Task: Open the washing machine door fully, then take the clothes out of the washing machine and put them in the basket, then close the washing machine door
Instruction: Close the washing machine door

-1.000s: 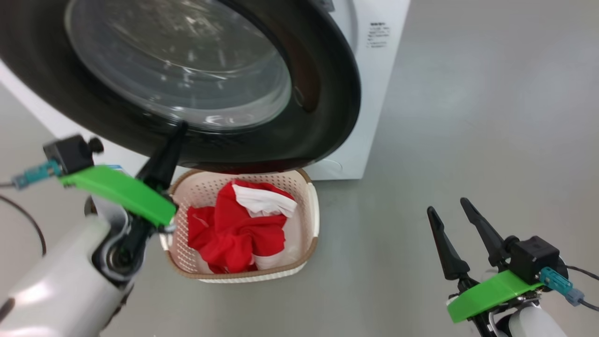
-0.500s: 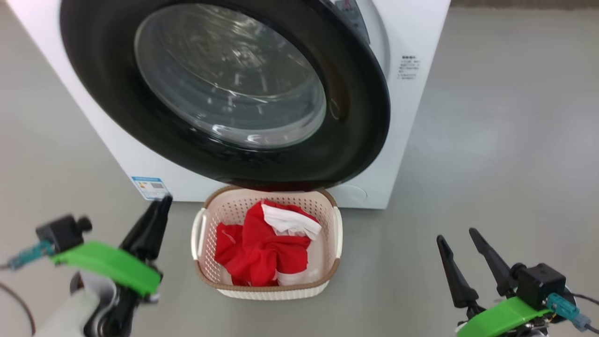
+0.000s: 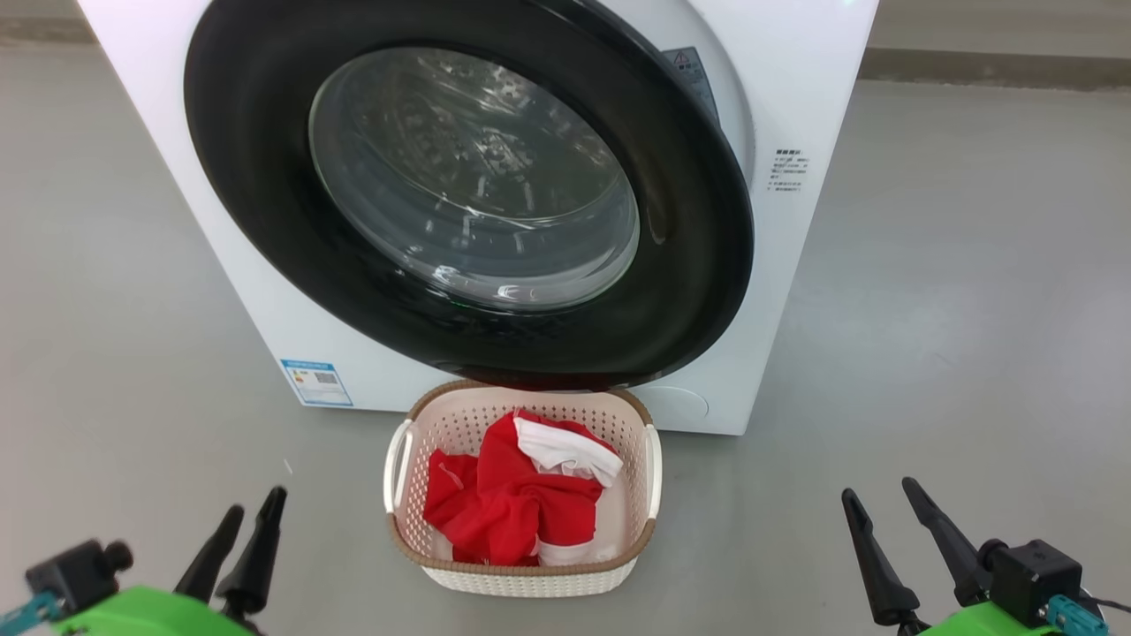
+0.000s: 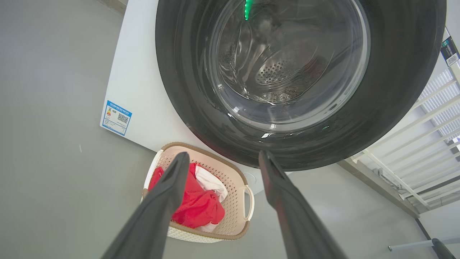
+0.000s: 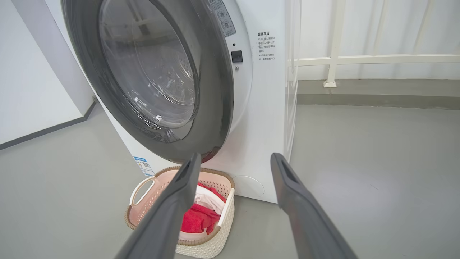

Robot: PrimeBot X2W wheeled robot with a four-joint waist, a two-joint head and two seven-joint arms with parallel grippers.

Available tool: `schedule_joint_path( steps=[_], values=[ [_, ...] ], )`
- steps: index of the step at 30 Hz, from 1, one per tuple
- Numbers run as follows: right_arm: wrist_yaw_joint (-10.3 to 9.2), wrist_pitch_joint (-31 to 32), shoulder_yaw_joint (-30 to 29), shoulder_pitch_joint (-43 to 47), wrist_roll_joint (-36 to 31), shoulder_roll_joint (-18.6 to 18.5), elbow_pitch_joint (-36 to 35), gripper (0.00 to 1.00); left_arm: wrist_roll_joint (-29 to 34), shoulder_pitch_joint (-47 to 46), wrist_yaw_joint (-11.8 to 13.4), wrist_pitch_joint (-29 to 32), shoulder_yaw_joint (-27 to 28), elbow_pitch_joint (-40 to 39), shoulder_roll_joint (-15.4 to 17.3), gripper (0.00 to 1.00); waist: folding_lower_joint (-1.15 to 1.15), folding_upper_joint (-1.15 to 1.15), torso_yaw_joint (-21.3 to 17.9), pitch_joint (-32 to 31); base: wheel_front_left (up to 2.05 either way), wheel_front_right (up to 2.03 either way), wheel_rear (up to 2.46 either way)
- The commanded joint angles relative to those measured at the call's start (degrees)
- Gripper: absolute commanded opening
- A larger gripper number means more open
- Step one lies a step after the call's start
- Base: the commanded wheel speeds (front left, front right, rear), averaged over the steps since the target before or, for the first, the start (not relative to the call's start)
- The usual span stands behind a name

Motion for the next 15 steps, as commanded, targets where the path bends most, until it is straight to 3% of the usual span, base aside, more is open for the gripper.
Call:
schedule_joint_path(
  steps=[1, 15],
  values=[
    [0.36, -0.36, 1.08, 0.01, 0.60, -1.24, -1.33, 1.00, 1.14, 0.35, -0.33, -0.71, 3.67, -1.46, 2.26, 1.00, 0.00, 0.00, -0.13, -0.58, 0.00, 0.00, 0.00],
    [0.36, -0.36, -0.08, 2.14, 0.68, -1.58, -1.84, 1.00, 14.61, 10.24, -0.33, -0.71, 16.23, -4.30, -1.21, 1.00, 0.00, 0.00, -1.41, -1.28, 0.00, 0.00, 0.00]
  ],
)
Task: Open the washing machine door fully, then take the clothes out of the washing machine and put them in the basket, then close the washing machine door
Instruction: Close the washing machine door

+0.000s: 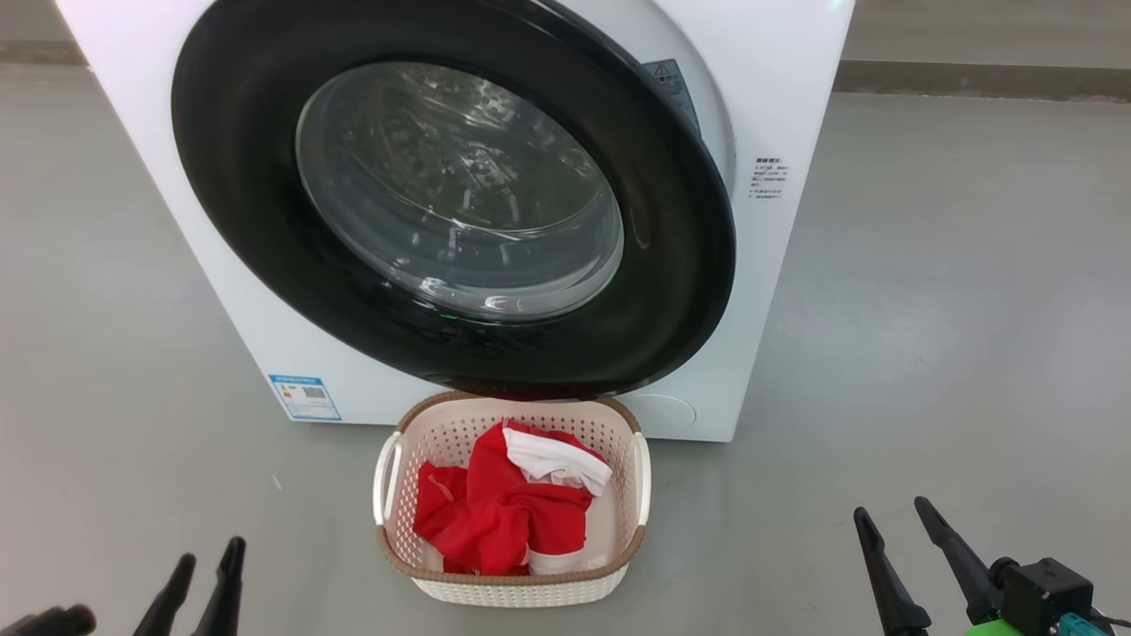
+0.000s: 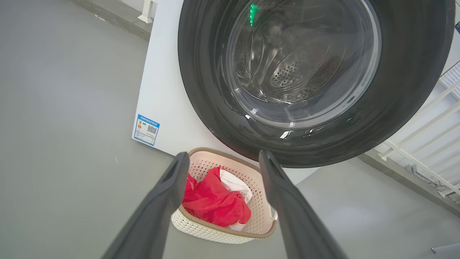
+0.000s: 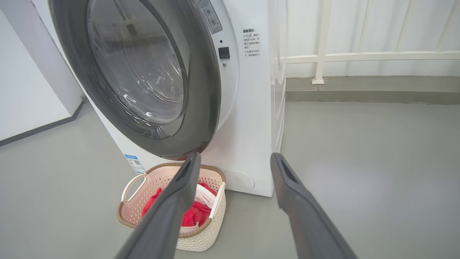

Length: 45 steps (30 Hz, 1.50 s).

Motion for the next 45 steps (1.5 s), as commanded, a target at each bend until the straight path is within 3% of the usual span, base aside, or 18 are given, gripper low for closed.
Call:
schedule_joint_path(
  steps=[1, 13, 23, 34, 45],
  values=[
    [0.36, -0.37, 0.59, -0.71, 0.67, -1.20, -1.52, 1.00, 1.36, -0.72, -0.32, -0.71, 3.38, -1.43, 1.43, 1.00, 0.00, 0.00, -0.12, -0.07, 0.00, 0.00, 0.00],
    [0.36, -0.37, -0.26, -0.07, 0.56, -1.25, -1.98, 1.00, 23.10, 5.08, -0.32, -0.71, 13.18, -7.76, -4.99, 1.00, 0.00, 0.00, -0.84, -0.76, 0.00, 0.00, 0.00],
    [0.36, -0.37, -1.36, 0.36, 0.35, -0.99, -2.52, 1.00, 34.41, 7.72, -0.32, -0.71, 18.15, -12.80, -9.68, 1.00, 0.00, 0.00, -1.41, -1.06, 0.00, 0.00, 0.00],
    [0.36, -0.37, -3.46, 1.62, -0.23, -0.01, -2.77, 1.00, 37.66, 9.15, -0.32, -0.71, 19.15, -13.76, -13.12, 1.00, 0.00, 0.00, -1.60, -1.04, 0.00, 0.00, 0.00],
    [0.36, -0.37, -3.88, 1.57, -0.49, 0.68, -2.73, 1.00, 38.12, 8.79, -0.32, -0.71, 18.73, -13.72, -13.65, 1.00, 0.00, 0.00, -1.75, -0.58, 0.00, 0.00, 0.00]
  ],
)
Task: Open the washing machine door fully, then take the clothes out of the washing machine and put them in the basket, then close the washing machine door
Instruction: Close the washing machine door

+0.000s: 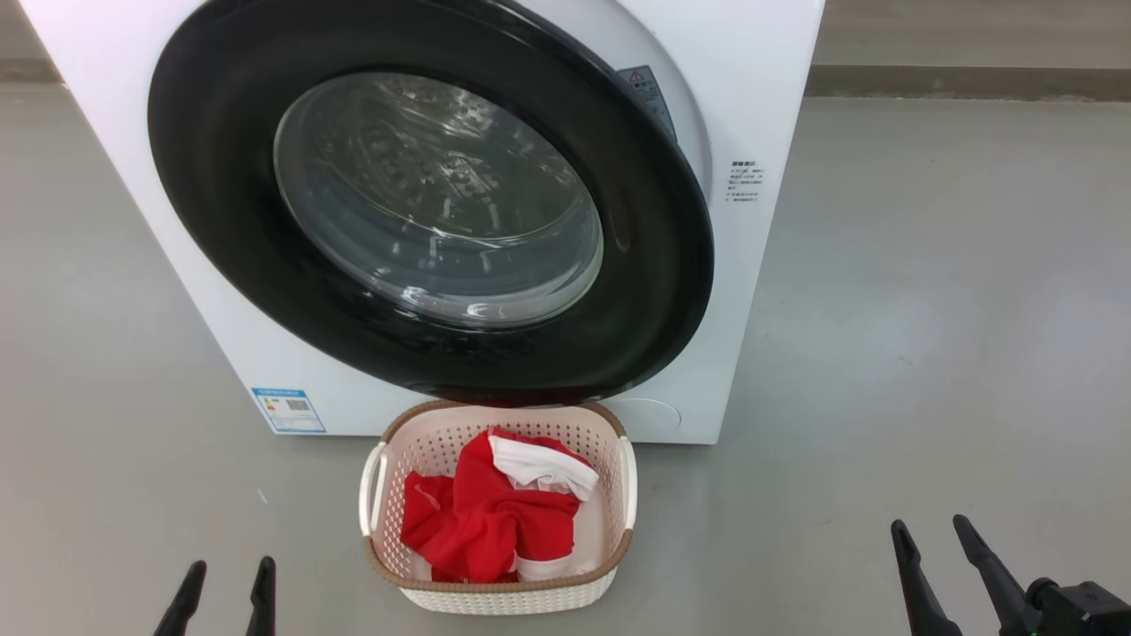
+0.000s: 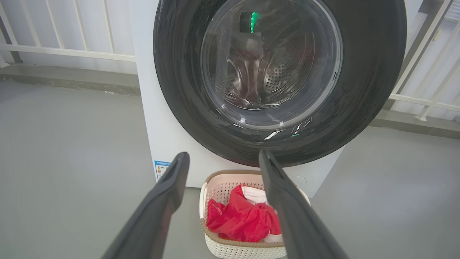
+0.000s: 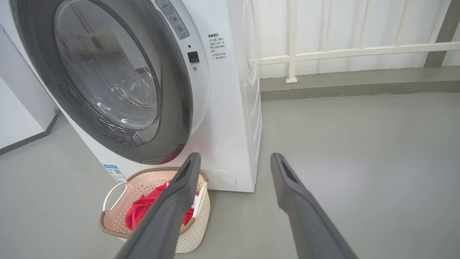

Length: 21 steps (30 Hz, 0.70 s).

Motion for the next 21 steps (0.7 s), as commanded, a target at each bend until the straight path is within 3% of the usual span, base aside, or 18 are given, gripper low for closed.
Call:
schedule_joint_path(
  steps=[1, 15, 16, 17, 19, 21],
  values=[
    [0.35, -0.37, 1.08, -1.70, -0.33, -0.84, -1.35, 1.00, 0.50, -1.61, -0.31, -0.70, 1.83, -1.41, 0.57, 1.00, 0.00, 0.00, 0.00, 0.07, 0.00, 0.00, 0.00],
    [0.35, -0.37, 0.81, -2.63, -0.06, -0.74, -1.31, 1.00, 0.88, -2.07, -0.31, -0.70, 0.49, -1.37, 0.17, 1.00, 0.00, 0.00, 1.39, -0.06, 0.00, 0.00, 0.00],
    [0.35, -0.37, 0.98, -2.88, 0.13, -0.69, -1.25, 0.84, 0.88, -2.13, -0.31, -0.70, 0.37, -1.37, 0.10, 1.00, 0.00, 0.00, 1.57, -0.03, 0.00, 0.00, 0.00],
    [0.35, -0.37, 1.11, -3.18, 0.25, -0.64, -1.16, 0.45, 0.88, -2.19, -0.31, -0.70, 0.24, -1.37, 0.03, 1.00, 0.00, 0.00, 1.76, 0.01, 0.00, 0.00, 0.00],
    [0.35, -0.37, 1.44, -4.16, 0.48, -0.50, -0.92, 0.04, 0.89, -2.33, -0.31, -0.70, -0.02, -1.37, -0.08, 1.00, 0.00, 0.00, 2.11, 0.15, 0.00, 0.00, 0.00],
    [0.35, -0.37, 2.18, -5.48, 0.66, -0.44, -0.63, 0.00, 0.96, -2.46, -0.31, -0.70, -0.34, -1.40, -0.22, 1.00, 0.00, 0.00, 2.48, 0.31, 0.00, 0.00, 0.00]
  ],
)
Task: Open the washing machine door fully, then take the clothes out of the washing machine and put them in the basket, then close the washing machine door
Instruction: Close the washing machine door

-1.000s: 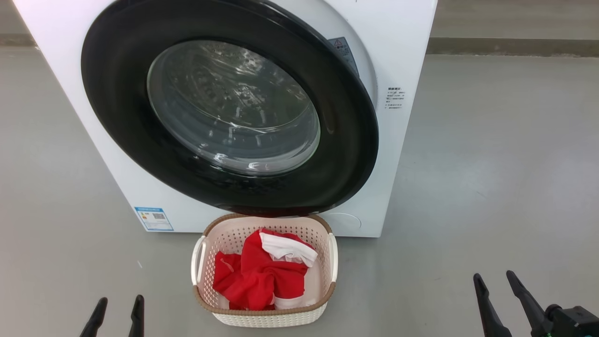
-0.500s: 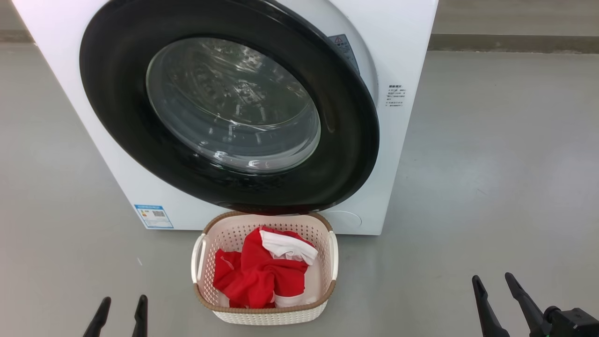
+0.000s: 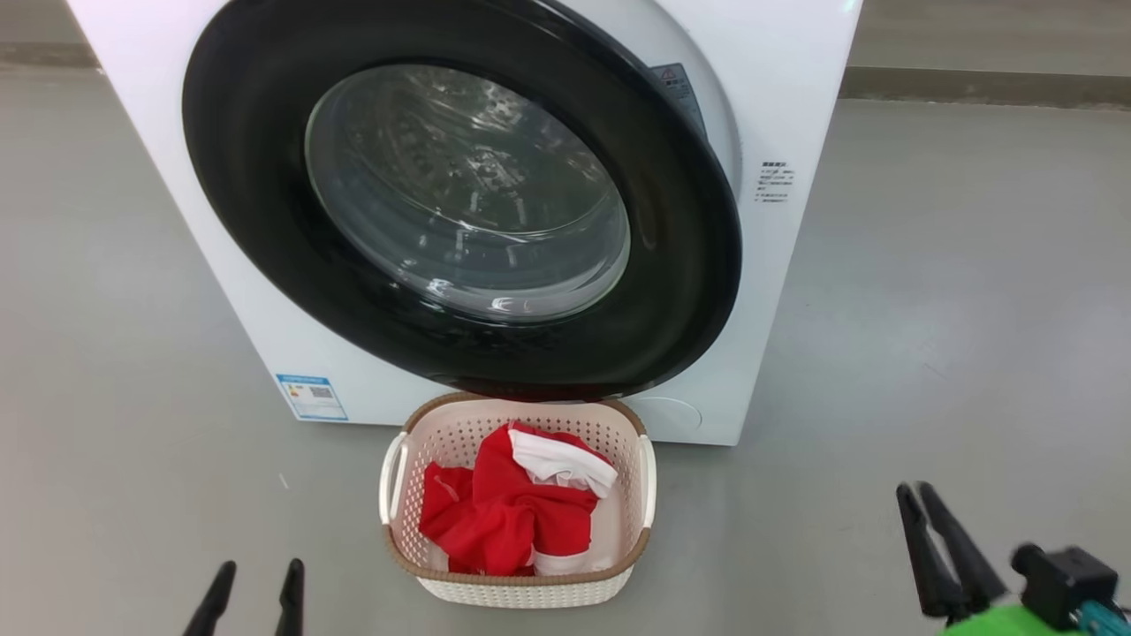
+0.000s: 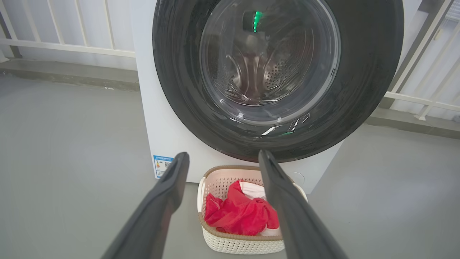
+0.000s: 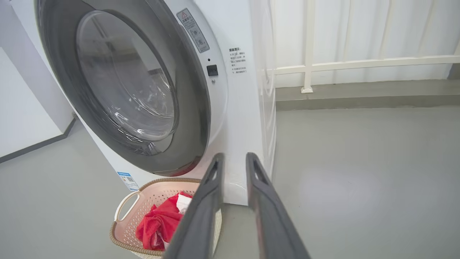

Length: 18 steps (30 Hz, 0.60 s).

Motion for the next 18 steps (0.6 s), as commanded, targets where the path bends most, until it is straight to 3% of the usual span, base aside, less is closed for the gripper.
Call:
schedule_joint_path(
  steps=[1, 18],
  values=[
    [0.36, -0.36, 2.20, -3.74, 0.59, -0.82, -0.97, 0.00, 0.32, -2.39, -0.31, -0.70, 1.42, -1.43, 0.27, 1.00, 0.00, 0.00, 0.47, 0.27, 0.00, 0.00, 0.00],
    [0.36, -0.36, 8.29, -22.30, 1.58, -2.10, 5.08, 0.00, -0.31, -6.95, -0.31, -0.70, -1.51, -1.61, -1.76, 1.00, 0.00, 0.00, 5.63, 6.02, 0.00, 0.00, 0.00]
  ],
)
